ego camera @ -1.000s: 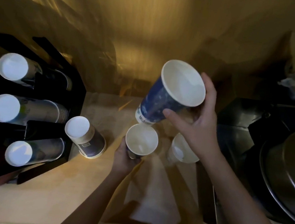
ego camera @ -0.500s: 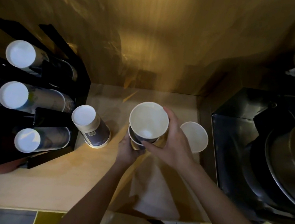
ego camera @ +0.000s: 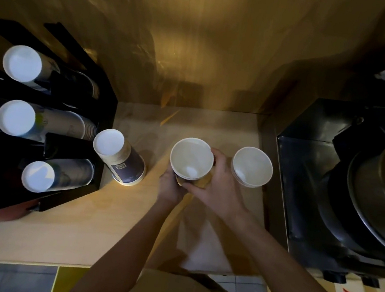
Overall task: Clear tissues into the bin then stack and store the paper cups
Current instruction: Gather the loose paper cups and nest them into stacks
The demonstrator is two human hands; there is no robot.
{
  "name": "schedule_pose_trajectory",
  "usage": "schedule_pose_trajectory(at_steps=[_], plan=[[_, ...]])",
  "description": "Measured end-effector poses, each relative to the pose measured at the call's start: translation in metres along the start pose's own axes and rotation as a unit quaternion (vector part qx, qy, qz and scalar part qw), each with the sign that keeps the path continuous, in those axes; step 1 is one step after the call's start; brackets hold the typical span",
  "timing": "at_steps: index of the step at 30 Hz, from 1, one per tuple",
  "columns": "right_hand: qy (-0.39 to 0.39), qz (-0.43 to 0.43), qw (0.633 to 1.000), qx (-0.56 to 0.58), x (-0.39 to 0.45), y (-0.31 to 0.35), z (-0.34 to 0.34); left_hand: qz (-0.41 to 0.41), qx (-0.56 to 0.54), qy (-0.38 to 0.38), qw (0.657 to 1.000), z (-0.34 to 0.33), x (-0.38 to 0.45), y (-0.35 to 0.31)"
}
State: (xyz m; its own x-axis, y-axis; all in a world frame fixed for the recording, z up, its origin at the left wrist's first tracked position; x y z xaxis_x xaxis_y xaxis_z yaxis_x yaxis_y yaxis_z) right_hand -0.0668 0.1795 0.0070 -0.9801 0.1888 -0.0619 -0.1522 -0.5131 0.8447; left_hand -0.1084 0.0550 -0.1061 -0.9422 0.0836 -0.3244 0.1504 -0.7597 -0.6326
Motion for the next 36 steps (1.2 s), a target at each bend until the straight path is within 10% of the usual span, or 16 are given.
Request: schedule_pose_trajectory(at_steps=[26,36], plan=[[0.076,0.073,0.994,-0.022,-0.005,0.033,0.007,-0.012,0.055,0.037,0.998,0.018,-0.029,-0.003],[0.155,0.238,0.951,-0.124,0.025,0.115,-0.065,-0.089,0.067,-0.323,0.94,0.171,-0.09,0.014]])
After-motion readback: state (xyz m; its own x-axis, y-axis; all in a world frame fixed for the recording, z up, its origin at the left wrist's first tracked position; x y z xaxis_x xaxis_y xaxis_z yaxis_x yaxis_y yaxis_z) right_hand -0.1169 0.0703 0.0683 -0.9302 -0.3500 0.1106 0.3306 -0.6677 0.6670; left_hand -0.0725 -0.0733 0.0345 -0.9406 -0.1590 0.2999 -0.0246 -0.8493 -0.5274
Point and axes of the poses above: each hand's wrist, its own x-axis towards the middle knuckle, its own z-axis out of the back of the hand, y = z × x, the point moved 7 cm from there along x, towards the middle knuckle, and after that the axes turned 11 degrees about x, right-handed, at the moved point
